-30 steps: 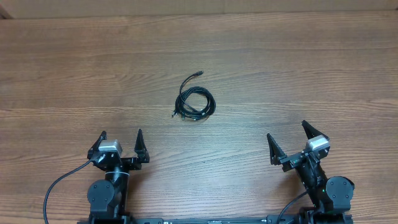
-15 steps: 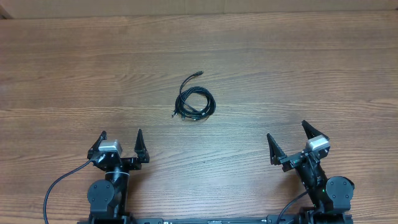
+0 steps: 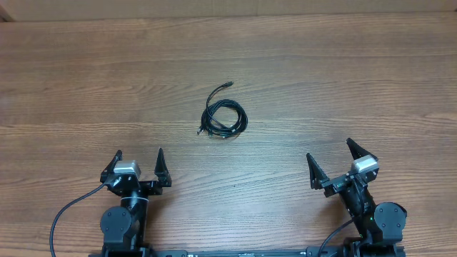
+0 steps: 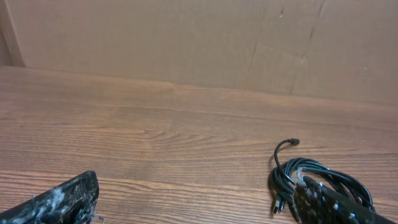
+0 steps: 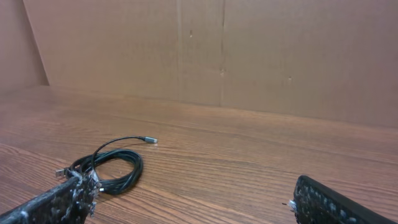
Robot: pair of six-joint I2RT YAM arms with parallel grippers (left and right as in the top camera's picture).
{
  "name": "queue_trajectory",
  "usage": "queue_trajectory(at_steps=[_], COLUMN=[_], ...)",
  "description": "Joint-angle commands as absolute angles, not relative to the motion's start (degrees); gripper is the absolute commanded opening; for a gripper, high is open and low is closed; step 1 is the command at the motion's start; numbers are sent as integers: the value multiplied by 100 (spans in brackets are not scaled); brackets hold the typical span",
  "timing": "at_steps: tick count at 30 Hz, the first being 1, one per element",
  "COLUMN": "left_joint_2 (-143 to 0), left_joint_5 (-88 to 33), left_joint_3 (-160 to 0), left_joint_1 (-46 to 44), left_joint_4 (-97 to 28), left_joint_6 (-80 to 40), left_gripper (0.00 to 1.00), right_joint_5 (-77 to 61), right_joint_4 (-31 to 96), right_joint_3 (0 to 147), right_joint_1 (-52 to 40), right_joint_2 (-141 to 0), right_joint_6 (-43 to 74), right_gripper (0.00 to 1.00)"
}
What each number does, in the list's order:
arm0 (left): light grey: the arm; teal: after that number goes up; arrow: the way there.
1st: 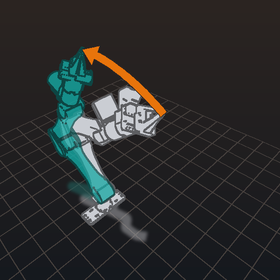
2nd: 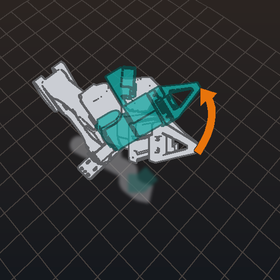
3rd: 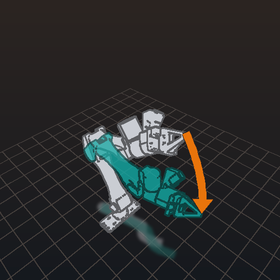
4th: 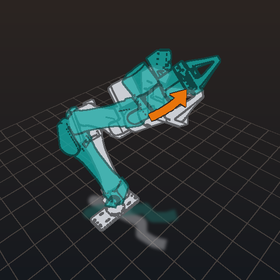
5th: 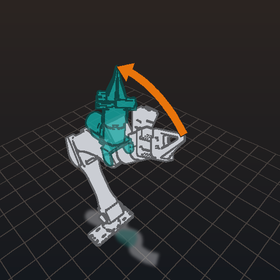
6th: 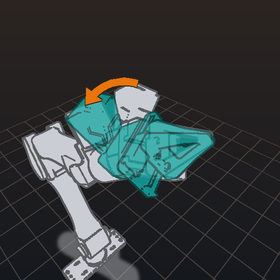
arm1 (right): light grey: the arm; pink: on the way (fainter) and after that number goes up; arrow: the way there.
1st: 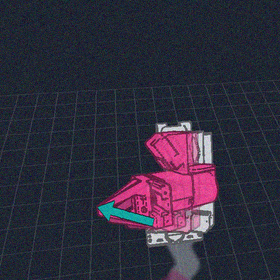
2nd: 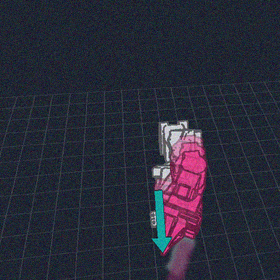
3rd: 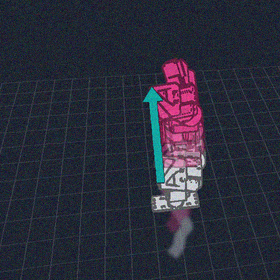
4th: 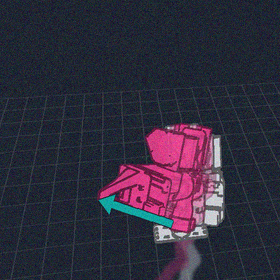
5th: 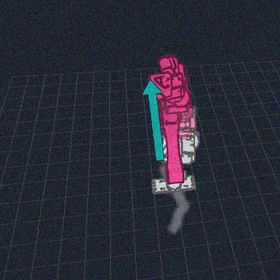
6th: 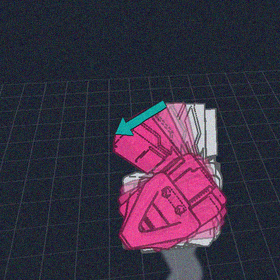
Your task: Untangle cables
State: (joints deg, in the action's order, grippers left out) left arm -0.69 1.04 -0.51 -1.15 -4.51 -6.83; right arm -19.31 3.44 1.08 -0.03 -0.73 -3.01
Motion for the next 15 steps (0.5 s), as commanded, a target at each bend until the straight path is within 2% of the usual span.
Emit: queue_trajectory(at_steps=[1,15], left_joint_2=[-25,-64], left_joint_5=[-34,-755], left_joint_3=[-32,-650], left_joint_1=[-115,-115], left_joint_4=[-445,-609], left_joint_6=[-532,-534], left_gripper=[100,100], right_joint_5=[-1896,-1885], right_joint_4=[259,263], right_joint_3=[45,242], right_joint_1=[3,12], right_joint_2=[-16,-43], right_joint_6=[-307,30], right_gripper=[100,100])
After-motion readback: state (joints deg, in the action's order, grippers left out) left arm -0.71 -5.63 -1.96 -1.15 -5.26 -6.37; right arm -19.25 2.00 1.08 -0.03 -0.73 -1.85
